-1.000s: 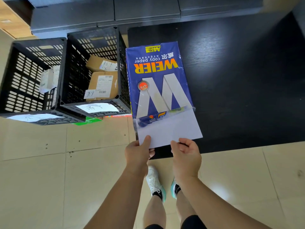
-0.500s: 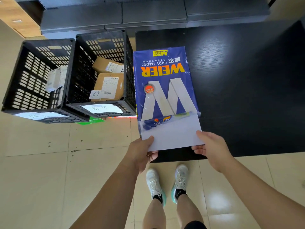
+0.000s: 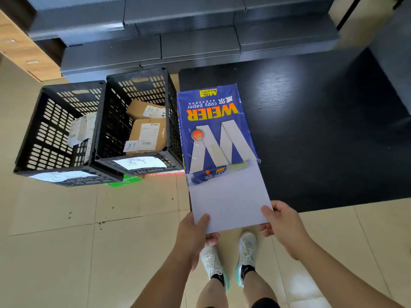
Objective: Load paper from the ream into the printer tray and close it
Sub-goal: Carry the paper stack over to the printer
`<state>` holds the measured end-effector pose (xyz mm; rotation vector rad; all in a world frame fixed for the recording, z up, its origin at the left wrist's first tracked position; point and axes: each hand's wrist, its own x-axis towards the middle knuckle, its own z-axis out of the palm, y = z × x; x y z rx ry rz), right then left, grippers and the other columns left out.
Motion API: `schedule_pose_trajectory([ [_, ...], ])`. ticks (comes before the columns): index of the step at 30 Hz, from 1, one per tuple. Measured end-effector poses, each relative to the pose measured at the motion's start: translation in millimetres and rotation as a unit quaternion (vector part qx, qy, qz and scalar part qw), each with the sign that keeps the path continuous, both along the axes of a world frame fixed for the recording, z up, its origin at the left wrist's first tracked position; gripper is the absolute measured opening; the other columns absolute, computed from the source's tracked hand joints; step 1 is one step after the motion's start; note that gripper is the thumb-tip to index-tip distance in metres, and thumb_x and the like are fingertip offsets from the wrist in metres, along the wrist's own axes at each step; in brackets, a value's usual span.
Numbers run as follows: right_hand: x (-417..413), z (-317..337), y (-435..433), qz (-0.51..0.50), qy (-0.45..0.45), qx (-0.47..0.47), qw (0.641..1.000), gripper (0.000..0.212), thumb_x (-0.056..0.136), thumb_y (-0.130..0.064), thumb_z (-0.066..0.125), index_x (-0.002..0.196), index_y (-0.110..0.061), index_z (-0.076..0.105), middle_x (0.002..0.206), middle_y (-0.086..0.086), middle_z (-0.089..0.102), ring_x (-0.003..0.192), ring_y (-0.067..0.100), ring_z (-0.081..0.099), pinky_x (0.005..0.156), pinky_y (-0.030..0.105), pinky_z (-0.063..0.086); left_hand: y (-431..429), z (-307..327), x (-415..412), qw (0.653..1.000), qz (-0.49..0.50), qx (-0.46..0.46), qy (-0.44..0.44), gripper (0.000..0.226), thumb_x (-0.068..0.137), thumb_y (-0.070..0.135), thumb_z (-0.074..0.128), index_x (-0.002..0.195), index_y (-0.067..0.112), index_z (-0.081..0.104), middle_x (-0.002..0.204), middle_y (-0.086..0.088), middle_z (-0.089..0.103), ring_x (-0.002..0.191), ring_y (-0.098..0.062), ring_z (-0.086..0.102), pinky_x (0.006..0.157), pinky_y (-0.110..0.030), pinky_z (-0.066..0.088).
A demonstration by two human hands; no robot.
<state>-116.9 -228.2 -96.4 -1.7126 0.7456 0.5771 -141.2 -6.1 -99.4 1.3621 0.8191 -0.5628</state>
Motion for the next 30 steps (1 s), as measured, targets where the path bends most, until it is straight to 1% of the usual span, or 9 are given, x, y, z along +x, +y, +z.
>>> schedule_pose_trajectory([
  [3, -23.2, 10.8, -5.5, 0.0, -0.01, -0.011, 1.0, 0.013, 0.097, -0.013, 0.055, 0.097, -0.012, 0.068, 0.076, 0.008, 0.077, 0.055, 0.021, 0.07, 0.059, 0.035, 0.06, -2.8, 14.7, -22.1, 1.0, -0.011, 0.001, -0.009, 0.016, 0.1, 0.011, 0.052, 0.11, 0.008, 0.063, 0.082, -0.016, 0.073, 0.059, -0.027, 0.064, 0.056, -0.034, 0.057],
  [8, -68.7, 26.1, -19.0, -0.016, -0.027, -0.014, 0.999, 0.014, 0.097, -0.014, 0.055, 0.102, -0.015, 0.068, 0.074, 0.011, 0.077, 0.058, 0.026, 0.07, 0.066, 0.043, 0.063, -14.7, 36.7, -61.3, 0.999, -0.02, 0.012, -0.023, 0.013, 0.1, 0.009, 0.053, 0.106, 0.006, 0.064, 0.079, -0.018, 0.072, 0.057, -0.028, 0.066, 0.054, -0.034, 0.057],
  [12, -109.3, 42.5, -32.3, -0.037, -0.044, 0.003, 0.998, 0.013, 0.097, -0.009, 0.056, 0.102, -0.009, 0.068, 0.067, 0.017, 0.074, 0.052, 0.026, 0.066, 0.057, 0.039, 0.06, -27.6, 45.8, -96.9, 0.999, -0.02, 0.035, -0.036, 0.009, 0.099, 0.008, 0.056, 0.103, 0.001, 0.06, 0.062, -0.02, 0.072, 0.052, -0.034, 0.067, 0.049, -0.035, 0.056],
  [16, -148.8, 55.6, -55.6, -0.052, -0.064, 0.032, 0.996, 0.011, 0.096, -0.003, 0.056, 0.099, -0.003, 0.067, 0.059, 0.02, 0.072, 0.048, 0.029, 0.062, 0.053, 0.039, 0.056, -49.7, 67.3, -136.4, 0.997, -0.038, 0.033, -0.058, 0.009, 0.099, 0.007, 0.057, 0.099, -0.002, 0.06, 0.071, -0.04, 0.068, 0.046, -0.035, 0.061, 0.042, -0.03, 0.05],
  [18, -171.8, 66.0, -71.2, -0.059, -0.074, 0.034, 0.995, 0.012, 0.096, -0.003, 0.056, 0.098, -0.003, 0.068, 0.059, 0.019, 0.071, 0.047, 0.029, 0.061, 0.052, 0.038, 0.055, -65.8, 79.2, -156.0, 0.995, -0.056, 0.037, -0.071, 0.011, 0.099, 0.007, 0.057, 0.099, -0.003, 0.061, 0.07, -0.042, 0.066, 0.044, -0.034, 0.059, 0.042, -0.029, 0.048],
  [23, -227.0, 109.7, -124.9, -0.115, -0.117, 0.032, 0.986, 0.012, 0.097, -0.006, 0.056, 0.095, 0.0, 0.066, 0.063, 0.019, 0.073, 0.049, 0.027, 0.063, 0.057, 0.041, 0.057, -120.8, 110.1, -179.6, 0.988, -0.098, 0.054, -0.107, 0.012, 0.1, 0.007, 0.055, 0.106, 0.0, 0.062, 0.07, -0.03, 0.071, 0.052, -0.037, 0.066, 0.053, -0.038, 0.055],
  [26, -252.6, 139.2, -167.6, -0.153, -0.143, 0.01, 0.978, 0.015, 0.098, -0.012, 0.055, 0.095, -0.003, 0.066, 0.07, 0.015, 0.076, 0.052, 0.023, 0.067, 0.061, 0.037, 0.059, -168.6, 135.5, -171.9, 0.98, -0.142, 0.041, -0.13, 0.013, 0.102, 0.006, 0.051, 0.11, 0.004, 0.061, 0.081, -0.025, 0.069, 0.055, -0.032, 0.064, 0.055, -0.037, 0.058],
  [29, -274.8, 163.6, -213.2, -0.222, -0.168, -0.012, 0.961, 0.014, 0.098, -0.015, 0.054, 0.095, -0.006, 0.064, 0.076, 0.015, 0.076, 0.055, 0.022, 0.07, 0.054, 0.025, 0.055, -226.5, 162.5, -162.5, 0.961, -0.221, 0.014, -0.165, 0.016, 0.103, 0.011, 0.047, 0.109, 0.014, 0.063, 0.085, -0.015, 0.07, 0.055, -0.023, 0.065, 0.057, -0.034, 0.058],
  [30, -281.2, 170.2, -228.0, -0.246, -0.174, -0.019, 0.953, 0.015, 0.099, -0.016, 0.055, 0.095, -0.006, 0.064, 0.077, 0.015, 0.076, 0.056, 0.022, 0.071, 0.054, 0.025, 0.055, -247.6, 171.4, -158.8, 0.953, -0.248, 0.007, -0.176, 0.017, 0.104, 0.011, 0.047, 0.107, 0.015, 0.063, 0.083, -0.013, 0.071, 0.055, -0.021, 0.065, 0.056, -0.033, 0.058],
])
